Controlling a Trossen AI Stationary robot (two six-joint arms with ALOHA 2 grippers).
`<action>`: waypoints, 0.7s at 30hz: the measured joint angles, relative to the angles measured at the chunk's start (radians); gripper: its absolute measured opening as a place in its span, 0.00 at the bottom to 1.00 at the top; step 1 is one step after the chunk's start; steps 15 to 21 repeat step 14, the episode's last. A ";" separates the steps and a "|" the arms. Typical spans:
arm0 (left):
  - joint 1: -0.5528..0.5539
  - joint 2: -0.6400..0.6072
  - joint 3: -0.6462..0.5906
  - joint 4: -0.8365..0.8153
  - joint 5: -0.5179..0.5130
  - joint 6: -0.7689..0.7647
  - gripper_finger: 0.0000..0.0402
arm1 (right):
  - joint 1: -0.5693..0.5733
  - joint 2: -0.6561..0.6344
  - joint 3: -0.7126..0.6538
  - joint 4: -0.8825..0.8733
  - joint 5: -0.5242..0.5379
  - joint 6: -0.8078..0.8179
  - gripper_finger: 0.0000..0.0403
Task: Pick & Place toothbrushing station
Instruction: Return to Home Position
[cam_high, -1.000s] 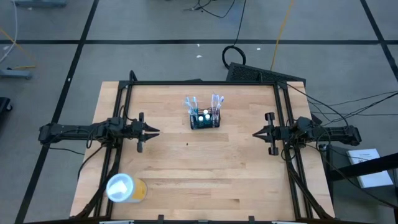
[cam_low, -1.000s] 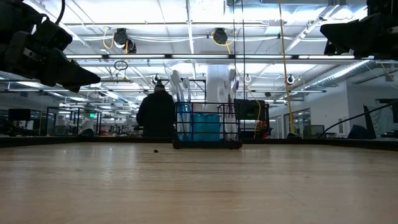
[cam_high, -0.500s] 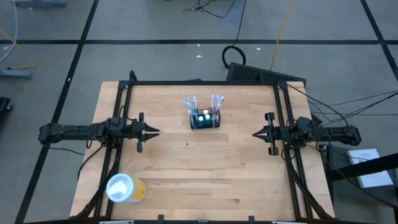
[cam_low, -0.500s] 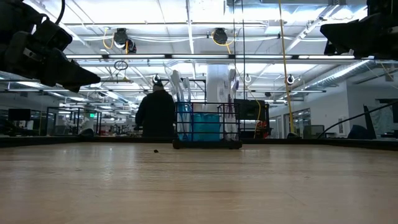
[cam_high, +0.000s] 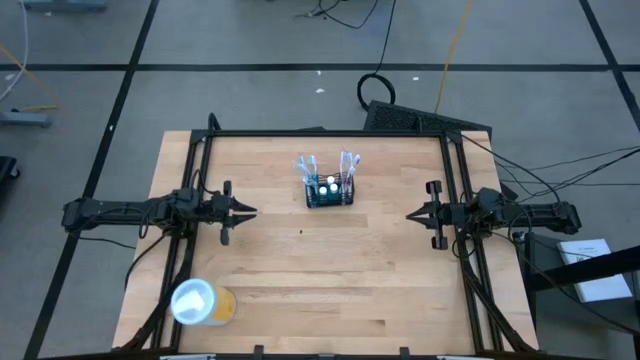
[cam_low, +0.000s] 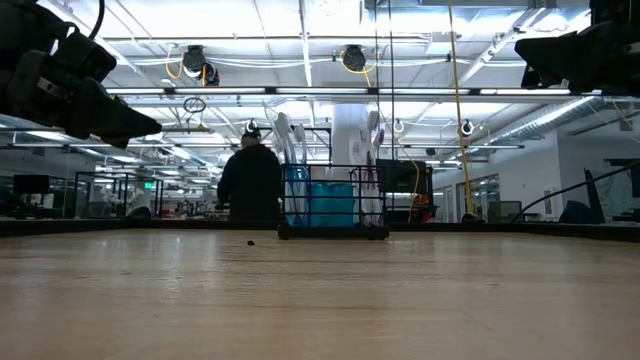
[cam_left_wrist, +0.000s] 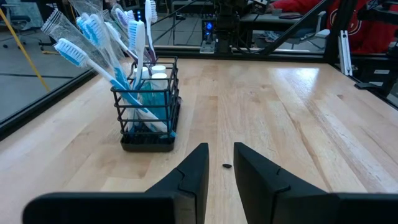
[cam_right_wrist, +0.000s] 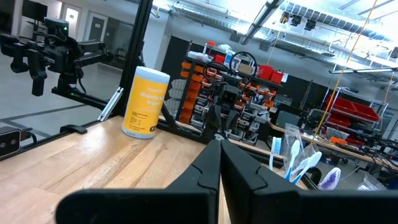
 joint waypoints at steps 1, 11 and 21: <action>0.000 0.000 0.000 0.000 0.000 0.000 0.20 | 0.000 0.000 0.000 0.000 0.000 0.000 0.01; 0.000 0.000 0.000 0.000 0.000 0.000 0.20 | 0.000 0.000 0.000 0.000 0.000 0.000 0.01; 0.000 0.000 0.000 0.000 0.000 0.000 0.20 | 0.000 0.000 0.000 0.000 0.000 0.000 0.01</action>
